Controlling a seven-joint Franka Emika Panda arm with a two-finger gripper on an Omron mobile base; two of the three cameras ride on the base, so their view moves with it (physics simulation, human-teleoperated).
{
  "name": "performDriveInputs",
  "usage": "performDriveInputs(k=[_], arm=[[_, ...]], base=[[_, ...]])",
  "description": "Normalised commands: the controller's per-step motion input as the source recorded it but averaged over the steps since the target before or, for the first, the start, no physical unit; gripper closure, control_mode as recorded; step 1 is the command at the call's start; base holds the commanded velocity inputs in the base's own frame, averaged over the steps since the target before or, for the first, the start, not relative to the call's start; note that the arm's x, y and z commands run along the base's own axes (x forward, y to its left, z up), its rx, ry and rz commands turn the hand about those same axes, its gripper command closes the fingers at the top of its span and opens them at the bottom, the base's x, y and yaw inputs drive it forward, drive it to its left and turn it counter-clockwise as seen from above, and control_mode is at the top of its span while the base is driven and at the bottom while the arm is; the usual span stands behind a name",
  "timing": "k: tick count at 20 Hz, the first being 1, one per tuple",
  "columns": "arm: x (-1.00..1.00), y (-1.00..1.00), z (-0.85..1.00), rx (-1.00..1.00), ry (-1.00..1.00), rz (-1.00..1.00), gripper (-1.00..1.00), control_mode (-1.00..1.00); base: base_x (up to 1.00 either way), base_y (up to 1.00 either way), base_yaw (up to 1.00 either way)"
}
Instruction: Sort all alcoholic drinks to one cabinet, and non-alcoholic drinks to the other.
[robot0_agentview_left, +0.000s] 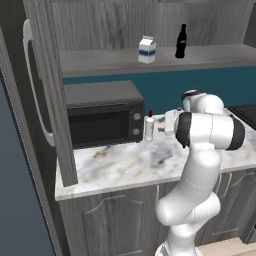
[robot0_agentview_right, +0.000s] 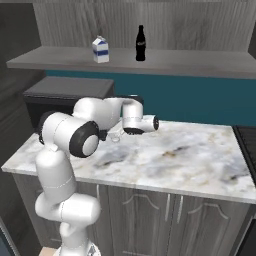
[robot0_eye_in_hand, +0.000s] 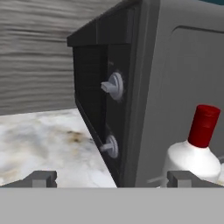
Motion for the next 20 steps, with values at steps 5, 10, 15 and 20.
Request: performDriveInputs(k=[5,10,15,20], arm=[[0.11,0.00,-0.07,0.00,0.00,0.00,-1.00,-1.00],[0.09,0.00,-0.07,0.00,0.00,0.00,-1.00,-1.00],[0.16,0.00,-0.09,0.01,0.00,0.00,-1.00,-1.00],[0.07,0.00,-0.05,0.01,0.00,0.00,-1.00,-1.00]], base=[[0.00,0.00,0.00],[0.00,0.00,0.00],[0.00,0.00,0.00],[0.00,0.00,0.00]])
